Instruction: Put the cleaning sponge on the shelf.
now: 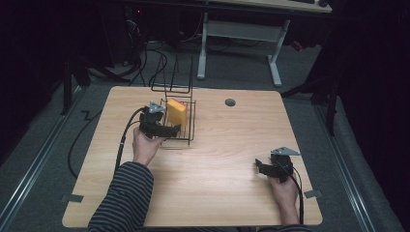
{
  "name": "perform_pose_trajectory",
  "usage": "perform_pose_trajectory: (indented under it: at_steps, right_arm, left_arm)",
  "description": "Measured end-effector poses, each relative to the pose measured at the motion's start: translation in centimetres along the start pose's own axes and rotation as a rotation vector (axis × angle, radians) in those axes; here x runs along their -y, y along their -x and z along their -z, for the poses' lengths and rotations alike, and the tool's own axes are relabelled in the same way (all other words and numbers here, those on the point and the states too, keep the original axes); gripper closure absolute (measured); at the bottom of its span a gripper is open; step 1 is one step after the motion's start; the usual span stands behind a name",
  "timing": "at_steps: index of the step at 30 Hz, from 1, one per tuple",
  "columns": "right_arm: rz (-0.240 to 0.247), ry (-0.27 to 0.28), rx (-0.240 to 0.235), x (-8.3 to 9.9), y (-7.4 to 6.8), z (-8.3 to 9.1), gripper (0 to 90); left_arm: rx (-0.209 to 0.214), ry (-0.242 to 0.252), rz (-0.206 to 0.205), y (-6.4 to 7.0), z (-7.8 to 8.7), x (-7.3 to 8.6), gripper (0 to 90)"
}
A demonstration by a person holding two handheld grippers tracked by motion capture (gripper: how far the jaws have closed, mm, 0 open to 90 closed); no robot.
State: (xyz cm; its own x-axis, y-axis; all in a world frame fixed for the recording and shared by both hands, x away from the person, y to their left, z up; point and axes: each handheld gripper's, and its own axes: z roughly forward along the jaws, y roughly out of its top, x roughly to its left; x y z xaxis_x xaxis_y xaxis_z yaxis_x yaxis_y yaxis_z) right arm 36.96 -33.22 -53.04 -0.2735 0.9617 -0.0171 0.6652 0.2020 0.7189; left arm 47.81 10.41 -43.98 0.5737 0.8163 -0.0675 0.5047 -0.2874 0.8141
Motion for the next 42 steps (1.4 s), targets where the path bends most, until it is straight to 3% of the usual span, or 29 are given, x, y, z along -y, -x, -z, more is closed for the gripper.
perform_pose_trajectory:
  at_steps: [16,42]
  right_arm:
    - [0.000,0.000,0.000,0.0,0.0,0.0,27.8]
    - [0.003,0.002,0.001,0.0,0.0,0.0,27.9]
  left_arm:
    - [-0.013,0.078,0.028,-1.5,5.1,0.8,6.6]
    - [-0.056,0.120,0.073,-3.1,10.2,2.3,8.4]
